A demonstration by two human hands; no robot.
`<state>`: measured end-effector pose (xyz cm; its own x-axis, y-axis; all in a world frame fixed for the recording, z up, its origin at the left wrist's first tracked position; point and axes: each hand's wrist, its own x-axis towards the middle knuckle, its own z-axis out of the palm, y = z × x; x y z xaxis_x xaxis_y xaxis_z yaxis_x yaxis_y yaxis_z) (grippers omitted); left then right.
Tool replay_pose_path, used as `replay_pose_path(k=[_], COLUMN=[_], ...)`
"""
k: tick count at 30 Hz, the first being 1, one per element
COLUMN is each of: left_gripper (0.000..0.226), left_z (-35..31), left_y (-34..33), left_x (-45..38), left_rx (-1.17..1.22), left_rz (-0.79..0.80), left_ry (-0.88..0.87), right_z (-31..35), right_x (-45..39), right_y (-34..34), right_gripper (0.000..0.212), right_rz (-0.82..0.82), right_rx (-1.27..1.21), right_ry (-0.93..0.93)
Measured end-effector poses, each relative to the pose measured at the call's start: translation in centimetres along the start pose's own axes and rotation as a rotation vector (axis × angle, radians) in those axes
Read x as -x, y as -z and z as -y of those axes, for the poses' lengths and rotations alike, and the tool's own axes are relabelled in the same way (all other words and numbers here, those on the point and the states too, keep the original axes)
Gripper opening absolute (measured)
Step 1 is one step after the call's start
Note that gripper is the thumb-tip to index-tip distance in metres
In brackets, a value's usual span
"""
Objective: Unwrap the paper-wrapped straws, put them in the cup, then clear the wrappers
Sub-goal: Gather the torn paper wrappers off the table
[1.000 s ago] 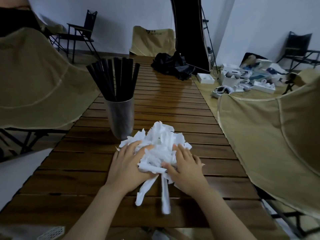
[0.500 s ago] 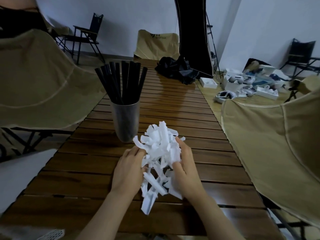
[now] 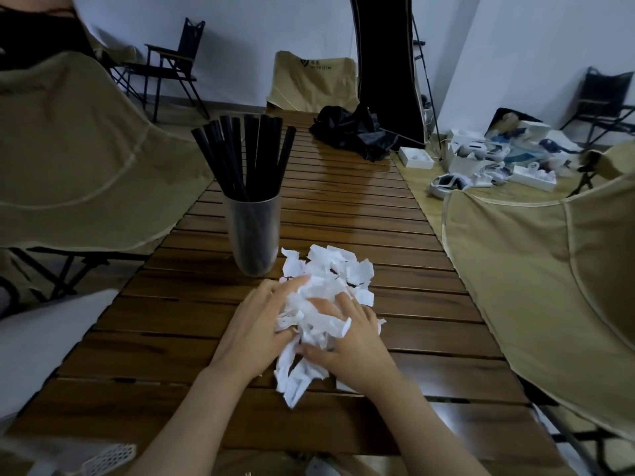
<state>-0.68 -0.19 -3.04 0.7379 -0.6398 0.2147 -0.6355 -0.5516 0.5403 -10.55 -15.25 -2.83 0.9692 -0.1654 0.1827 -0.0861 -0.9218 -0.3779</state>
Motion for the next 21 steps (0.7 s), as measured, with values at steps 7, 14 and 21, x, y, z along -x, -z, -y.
replay_pose_path(k=[7, 14, 21], left_gripper=[0.056, 0.061, 0.045], left_z=[-0.2, -1.3, -1.7], left_y=[-0.2, 0.1, -0.2], left_x=[0.2, 0.4, 0.3], left_rx=[-0.153, -0.199, -0.204], left_rz=[-0.063, -0.015, -0.141], left_ry=[0.031, 0.004, 0.125], right_z=[-0.7, -0.8, -0.9], right_x=[-0.4, -1.0, -0.8], right_y=[-0.5, -1.0, -0.3], right_gripper=[0.040, 0.025, 0.021], right_rz=[-0.090, -0.185, -0.246], right_rx=[-0.141, 0.006, -0.029], right_ry=[-0.083, -0.065, -0.247])
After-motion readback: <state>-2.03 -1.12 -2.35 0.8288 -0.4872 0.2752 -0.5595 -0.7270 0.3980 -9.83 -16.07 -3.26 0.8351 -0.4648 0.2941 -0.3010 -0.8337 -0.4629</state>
